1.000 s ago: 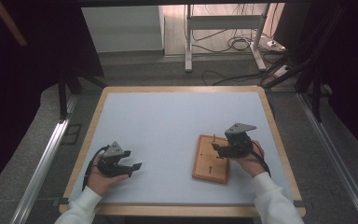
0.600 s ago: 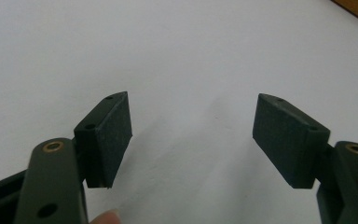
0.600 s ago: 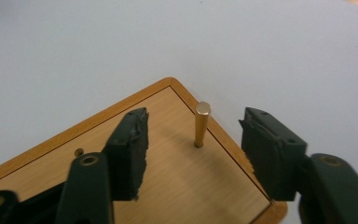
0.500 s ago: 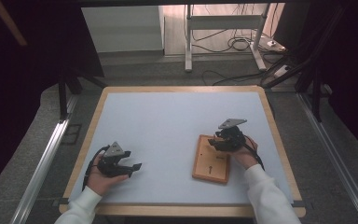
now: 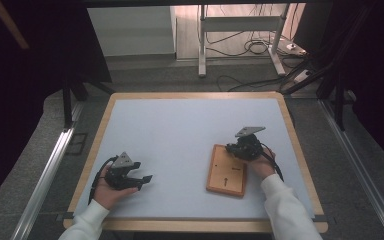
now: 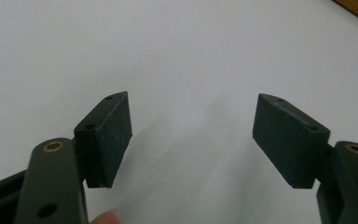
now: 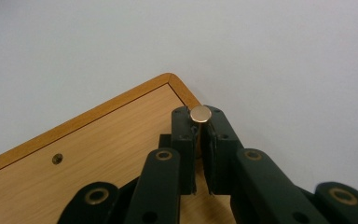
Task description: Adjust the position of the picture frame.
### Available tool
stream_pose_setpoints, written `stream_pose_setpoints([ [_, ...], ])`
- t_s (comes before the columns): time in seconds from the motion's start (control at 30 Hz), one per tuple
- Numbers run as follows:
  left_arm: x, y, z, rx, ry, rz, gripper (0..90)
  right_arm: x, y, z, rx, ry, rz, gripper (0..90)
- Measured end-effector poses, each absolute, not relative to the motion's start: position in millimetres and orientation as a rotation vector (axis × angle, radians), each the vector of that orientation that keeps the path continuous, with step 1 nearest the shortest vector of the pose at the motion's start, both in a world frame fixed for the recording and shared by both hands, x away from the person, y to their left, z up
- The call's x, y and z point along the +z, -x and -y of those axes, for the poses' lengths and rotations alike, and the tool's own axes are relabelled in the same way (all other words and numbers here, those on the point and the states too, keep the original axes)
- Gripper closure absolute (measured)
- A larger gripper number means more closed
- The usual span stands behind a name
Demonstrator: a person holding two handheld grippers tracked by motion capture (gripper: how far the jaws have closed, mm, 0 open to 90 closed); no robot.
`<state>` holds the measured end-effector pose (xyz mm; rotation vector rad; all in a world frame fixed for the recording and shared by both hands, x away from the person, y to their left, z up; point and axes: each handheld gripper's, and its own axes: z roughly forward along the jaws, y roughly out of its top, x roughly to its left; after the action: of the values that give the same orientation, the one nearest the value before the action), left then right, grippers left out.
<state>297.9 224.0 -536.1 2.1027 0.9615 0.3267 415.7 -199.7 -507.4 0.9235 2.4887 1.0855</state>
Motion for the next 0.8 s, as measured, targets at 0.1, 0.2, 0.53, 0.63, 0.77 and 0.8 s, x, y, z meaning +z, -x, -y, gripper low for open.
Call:
stream_pose_setpoints([
  [0.1,-536.3,-298.2,-223.8,0.323,-2.103,-0.960,27.6,-507.1,-415.4,199.5,1.090,-0.942,-2.485,84.2],
  [0.2,-536.2,-298.1,-224.0,0.322,-2.104,-0.958,27.6,-506.3,-414.9,198.8,1.081,-0.961,-2.483,84.3],
  [0.53,-535.9,-298.1,-224.6,0.321,-2.103,-0.958,27.6,-497.1,-410.6,196.7,1.076,-0.974,-2.488,84.5],
  [0.63,-535.9,-298.0,-224.3,0.321,-2.103,-0.957,27.7,-493.0,-407.8,192.1,1.069,-0.956,-2.498,84.5],
  [0.77,-536.0,-298.1,-224.2,0.322,-2.104,-0.956,27.7,-490.1,-404.5,187.1,1.071,-0.934,-2.510,84.5],
  [0.8,-536.0,-298.2,-224.3,0.322,-2.105,-0.956,27.6,-487.9,-401.9,182.0,1.073,-0.916,-2.517,84.6],
])
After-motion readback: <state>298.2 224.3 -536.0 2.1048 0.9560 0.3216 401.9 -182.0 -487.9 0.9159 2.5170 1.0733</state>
